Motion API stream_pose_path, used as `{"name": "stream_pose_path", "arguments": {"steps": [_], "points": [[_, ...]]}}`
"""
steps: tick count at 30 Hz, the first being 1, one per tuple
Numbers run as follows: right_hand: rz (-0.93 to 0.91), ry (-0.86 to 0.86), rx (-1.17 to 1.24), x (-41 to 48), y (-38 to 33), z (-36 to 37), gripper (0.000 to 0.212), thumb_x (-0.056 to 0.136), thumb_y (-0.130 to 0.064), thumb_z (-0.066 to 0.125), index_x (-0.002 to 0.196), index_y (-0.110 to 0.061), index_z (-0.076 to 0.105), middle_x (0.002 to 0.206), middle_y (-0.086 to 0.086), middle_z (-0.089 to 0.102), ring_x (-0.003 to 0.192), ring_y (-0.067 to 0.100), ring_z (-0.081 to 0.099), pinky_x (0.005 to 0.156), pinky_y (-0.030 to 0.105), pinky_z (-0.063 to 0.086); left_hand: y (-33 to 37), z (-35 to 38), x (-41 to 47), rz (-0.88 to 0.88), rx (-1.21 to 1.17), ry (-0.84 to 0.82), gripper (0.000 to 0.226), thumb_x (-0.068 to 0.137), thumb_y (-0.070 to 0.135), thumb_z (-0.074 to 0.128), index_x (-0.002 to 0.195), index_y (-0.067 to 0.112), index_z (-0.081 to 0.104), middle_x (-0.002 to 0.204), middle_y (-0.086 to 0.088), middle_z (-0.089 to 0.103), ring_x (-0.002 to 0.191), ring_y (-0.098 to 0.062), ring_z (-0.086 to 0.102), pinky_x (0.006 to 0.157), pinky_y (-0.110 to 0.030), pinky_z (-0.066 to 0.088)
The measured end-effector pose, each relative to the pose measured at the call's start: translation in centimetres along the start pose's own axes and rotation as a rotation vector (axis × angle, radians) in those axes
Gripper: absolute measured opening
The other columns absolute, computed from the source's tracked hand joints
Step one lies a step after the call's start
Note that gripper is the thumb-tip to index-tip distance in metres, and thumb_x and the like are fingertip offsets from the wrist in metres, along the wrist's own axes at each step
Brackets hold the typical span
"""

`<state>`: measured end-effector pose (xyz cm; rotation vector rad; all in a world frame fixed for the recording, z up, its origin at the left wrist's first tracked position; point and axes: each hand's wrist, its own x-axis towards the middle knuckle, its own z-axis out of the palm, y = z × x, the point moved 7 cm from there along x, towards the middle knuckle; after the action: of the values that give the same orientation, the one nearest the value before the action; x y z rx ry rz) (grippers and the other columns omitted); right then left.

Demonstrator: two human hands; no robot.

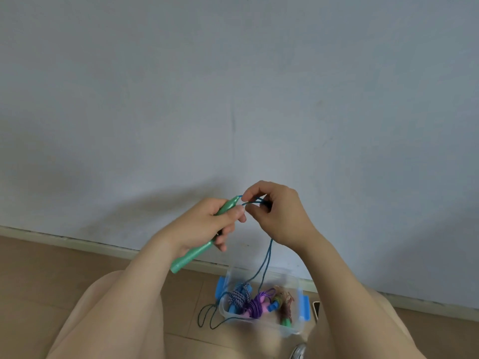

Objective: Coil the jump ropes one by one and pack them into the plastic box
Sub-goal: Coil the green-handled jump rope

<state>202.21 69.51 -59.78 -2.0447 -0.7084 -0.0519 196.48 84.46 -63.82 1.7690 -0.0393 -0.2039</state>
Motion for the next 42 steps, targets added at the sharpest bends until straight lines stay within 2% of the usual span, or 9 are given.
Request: {"name": "stream_pose_path", "arguments": {"steps": [7, 13, 16, 20, 24, 27, 29, 35, 42], "points": [[-0.017, 0.010, -0.016, 0.1, 0.2, 0.2, 0.010, 0.093, -0.013, 0.079, 0.101, -0.018, 0.083, 0.080, -0.012, 0.075, 0.073, 0.004, 0.071, 0.068, 0.019, 0.055, 0.1, -0.3, -0.2, -0.086, -0.113, 0.027, 0.050, 0.108, 0.050, 0.049, 0.106, 0.005, 0.071, 0.071, -0.005, 0.051, 0.055, -0.017, 0.043, 0.057, -0.033, 0.047], [0.286, -0.149, 0.439, -0.3, 1.0, 0.4, 0.029, 0.110, -0.006, 0.046, 0.107, 0.001, 0.073, 0.099, 0.022, 0.078, 0.088, 0.035, 0.078, 0.083, 0.044, 0.066, -0.2, -0.4, -0.6, -0.146, -0.078, -0.003, 0.045, 0.110, 0.047, 0.048, 0.102, 0.007, 0.069, 0.072, -0.004, 0.053, 0.056, -0.018, 0.043, 0.056, -0.033, 0.045], [0.400, -0.092, 0.469, -0.5, 2.1, 0.3, 0.031, 0.108, -0.002, 0.034, 0.111, -0.004, 0.065, 0.095, 0.027, 0.075, 0.072, 0.030, 0.072, 0.069, 0.039, 0.060, -0.3, -0.1, -0.8, -0.177, -0.090, -0.054, 0.046, 0.109, 0.048, 0.049, 0.109, 0.006, 0.069, 0.074, -0.003, 0.053, 0.058, -0.017, 0.045, 0.057, -0.033, 0.046], [0.418, -0.029, 0.366, -0.3, 2.9, -0.2, 0.047, 0.091, 0.008, 0.033, 0.108, -0.015, 0.070, 0.092, 0.019, 0.075, 0.068, 0.020, 0.066, 0.067, 0.031, 0.050, -0.6, 0.2, -1.0, -0.198, -0.074, -0.102, 0.039, 0.108, 0.046, 0.053, 0.111, 0.011, 0.069, 0.076, 0.000, 0.053, 0.059, -0.014, 0.044, 0.054, -0.030, 0.044], [0.322, -0.212, 0.242, -0.7, 1.5, 0.6, 0.039, 0.093, -0.003, 0.043, 0.108, -0.018, 0.076, 0.092, 0.010, 0.079, 0.088, 0.012, 0.074, 0.081, 0.027, 0.049, -0.5, 0.4, -0.9, -0.179, -0.059, -0.103, 0.031, 0.108, 0.042, 0.055, 0.107, 0.014, 0.068, 0.076, 0.002, 0.050, 0.057, -0.012, 0.037, 0.050, -0.024, 0.030], [0.259, -0.246, 0.211, -0.8, 0.8, 1.1, 0.029, 0.097, -0.020, 0.051, 0.089, -0.012, 0.078, 0.088, 0.016, 0.075, 0.079, 0.018, 0.071, 0.089, 0.046, 0.054, -0.6, 0.5, -0.9, -0.190, -0.064, -0.140, 0.029, 0.107, 0.040, 0.056, 0.106, 0.013, 0.067, 0.077, 0.001, 0.049, 0.058, -0.012, 0.036, 0.050, -0.024, 0.027], [0.253, -0.204, 0.201, -0.7, 0.9, 1.1, 0.027, 0.098, -0.018, 0.054, 0.083, -0.011, 0.075, 0.087, 0.015, 0.074, 0.069, 0.019, 0.066, 0.079, 0.048, 0.054, -0.5, 0.8, -1.1, -0.202, -0.074, -0.179, 0.030, 0.107, 0.037, 0.059, 0.110, 0.009, 0.068, 0.078, 0.000, 0.051, 0.059, -0.012, 0.040, 0.050, -0.024, 0.030], [0.182, -0.106, 0.216, -0.4, 0.6, 0.2, 0.027, 0.107, -0.022, 0.054, 0.097, -0.020, 0.080, 0.068, -0.002, 0.053, 0.055, 0.008, 0.041, 0.059, 0.021, 0.040, -0.7, 1.0, -1.8, -0.252, -0.081, -0.241, 0.047, 0.105, 0.048, 0.058, 0.123, 0.005, 0.064, 0.086, -0.006, 0.060, 0.069, -0.019, 0.057, 0.055, -0.032, 0.053], [0.136, -0.101, 0.051, -0.1, 1.2, 0.8, 0.034, 0.112, -0.029, 0.047, 0.096, -0.015, 0.073, 0.053, -0.015, 0.040, 0.050, 0.005, 0.034, 0.055, 0.021, 0.033, -0.9, 0.7, -1.1, -0.179, -0.109, -0.190, 0.025, 0.110, 0.031, 0.052, 0.119, 0.008, 0.058, 0.079, 0.000, 0.053, 0.066, -0.012, 0.046, 0.055, -0.023, 0.033]]}}
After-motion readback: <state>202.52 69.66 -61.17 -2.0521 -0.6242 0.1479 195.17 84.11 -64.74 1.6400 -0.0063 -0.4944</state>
